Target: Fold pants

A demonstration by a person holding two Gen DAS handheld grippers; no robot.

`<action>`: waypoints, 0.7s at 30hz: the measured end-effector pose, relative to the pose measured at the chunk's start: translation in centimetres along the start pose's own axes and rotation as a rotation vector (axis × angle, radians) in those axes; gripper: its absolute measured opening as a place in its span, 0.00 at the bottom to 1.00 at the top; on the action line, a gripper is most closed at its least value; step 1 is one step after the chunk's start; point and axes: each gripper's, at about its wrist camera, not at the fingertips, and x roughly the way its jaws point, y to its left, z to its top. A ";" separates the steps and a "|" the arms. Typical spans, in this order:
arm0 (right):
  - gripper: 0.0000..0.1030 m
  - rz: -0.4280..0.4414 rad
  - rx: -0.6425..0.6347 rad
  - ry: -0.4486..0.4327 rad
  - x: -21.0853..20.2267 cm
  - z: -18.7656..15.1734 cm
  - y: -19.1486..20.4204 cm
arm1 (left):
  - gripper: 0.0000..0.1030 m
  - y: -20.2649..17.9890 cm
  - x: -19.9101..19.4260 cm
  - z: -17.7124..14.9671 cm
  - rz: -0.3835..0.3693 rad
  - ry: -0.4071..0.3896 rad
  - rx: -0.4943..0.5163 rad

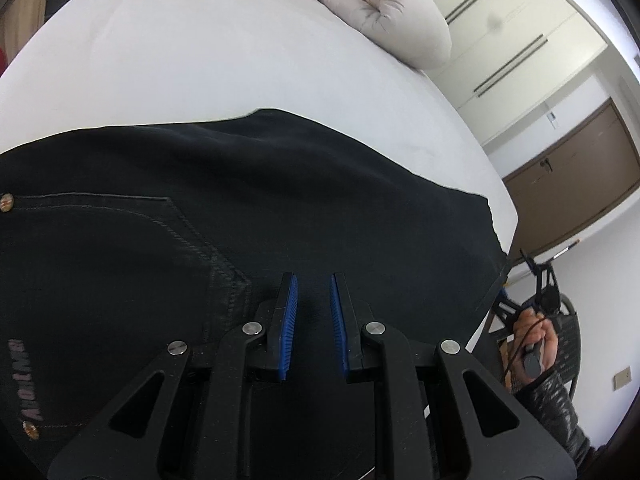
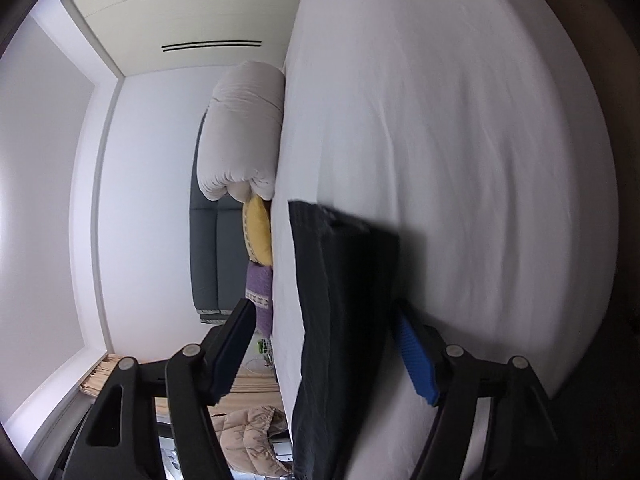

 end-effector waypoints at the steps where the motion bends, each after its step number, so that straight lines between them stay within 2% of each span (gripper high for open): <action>1: 0.67 0.000 -0.002 -0.003 0.0 0.5 0.1 | 0.16 -0.1 0.6 -0.1 0.003 0.006 0.006; 5: 0.64 -0.001 -0.009 -0.013 1.4 1.5 0.2 | 0.16 0.5 1.9 -0.7 0.014 0.039 -0.009; 8: 0.54 -0.024 -0.041 -0.008 2.9 1.8 1.0 | 0.16 1.7 1.7 -1.7 -0.017 0.037 -0.040; 9: 0.44 -0.040 -0.058 -0.001 3.3 1.9 1.3 | 0.16 1.9 1.7 -1.9 -0.025 0.041 -0.050; 10: 0.29 -0.063 -0.075 0.005 3.5 1.9 1.4 | 0.15 2.1 1.7 -2.0 -0.030 0.044 -0.055; 12: 0.11 -0.114 -0.091 0.017 3.8 2.0 1.3 | 0.15 2.6 1.8 -1.9 -0.035 0.045 -0.062; 17: 0.09 -0.156 -0.129 0.008 3.7 1.8 1.4 | 0.15 3.1 1.2 -2.0 -0.049 0.044 -0.073; 21: 0.09 -0.242 -0.221 0.000 3.8 1.2 3.5 | 0.15 3.6 0.6 -1.9 -0.064 0.041 -0.089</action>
